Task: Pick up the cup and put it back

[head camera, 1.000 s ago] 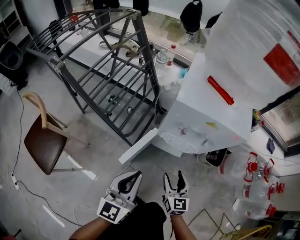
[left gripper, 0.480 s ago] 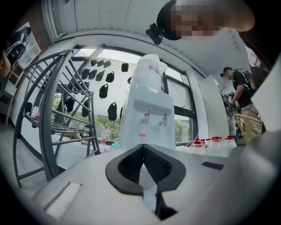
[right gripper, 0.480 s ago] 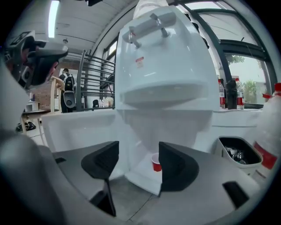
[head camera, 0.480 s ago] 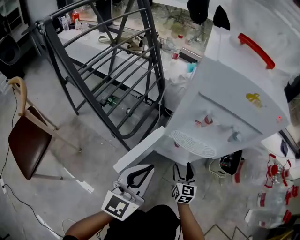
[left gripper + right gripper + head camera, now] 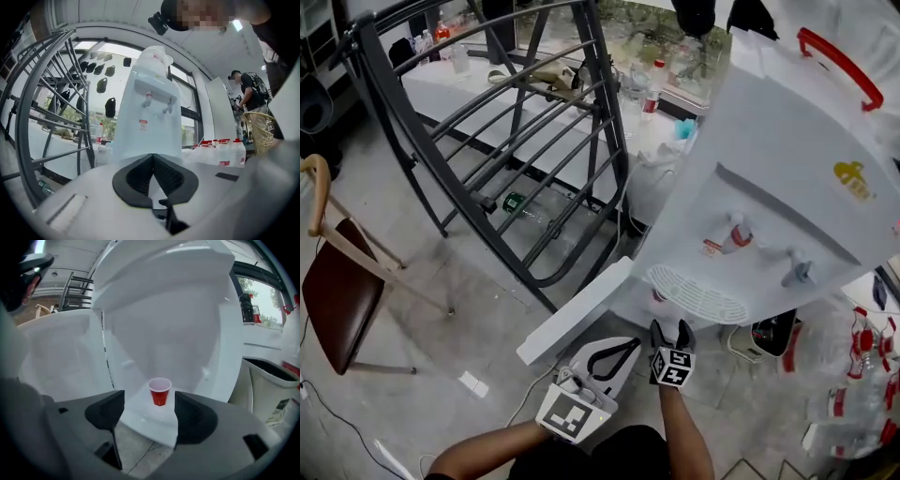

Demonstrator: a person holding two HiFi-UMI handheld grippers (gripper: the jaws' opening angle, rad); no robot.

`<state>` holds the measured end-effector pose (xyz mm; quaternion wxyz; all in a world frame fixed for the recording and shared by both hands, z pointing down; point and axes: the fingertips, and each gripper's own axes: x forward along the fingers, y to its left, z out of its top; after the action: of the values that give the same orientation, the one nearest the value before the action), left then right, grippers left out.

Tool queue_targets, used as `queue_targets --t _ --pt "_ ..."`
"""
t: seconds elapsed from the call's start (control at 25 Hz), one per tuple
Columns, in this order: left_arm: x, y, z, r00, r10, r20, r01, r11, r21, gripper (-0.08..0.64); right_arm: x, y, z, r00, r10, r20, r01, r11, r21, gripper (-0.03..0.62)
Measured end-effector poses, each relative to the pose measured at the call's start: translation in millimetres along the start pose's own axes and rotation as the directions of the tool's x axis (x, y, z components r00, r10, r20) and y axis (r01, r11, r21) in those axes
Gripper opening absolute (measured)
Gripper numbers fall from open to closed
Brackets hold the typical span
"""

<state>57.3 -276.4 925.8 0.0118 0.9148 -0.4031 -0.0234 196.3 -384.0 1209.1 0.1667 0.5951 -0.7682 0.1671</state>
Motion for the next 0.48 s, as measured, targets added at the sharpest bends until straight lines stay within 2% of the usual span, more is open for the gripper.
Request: queue_targets --t 0.32,0.48 --pt "27.1 18.2 -39.3 0.999 0.014 -0.036 -0.016 0.998 -0.054 0.006 60.5 -5.3 -17.7 0.999 -0.025 -0.042 0.025 1.000 0.005 0.319" --pt "34.5 30.9 -49.7 0.998 0.028 -0.061 -0.033 0.996 -0.088 0.006 84.3 -17.0 -17.6 0.997 -0.052 -0.052 0.054 0.998 0.037 0.331"
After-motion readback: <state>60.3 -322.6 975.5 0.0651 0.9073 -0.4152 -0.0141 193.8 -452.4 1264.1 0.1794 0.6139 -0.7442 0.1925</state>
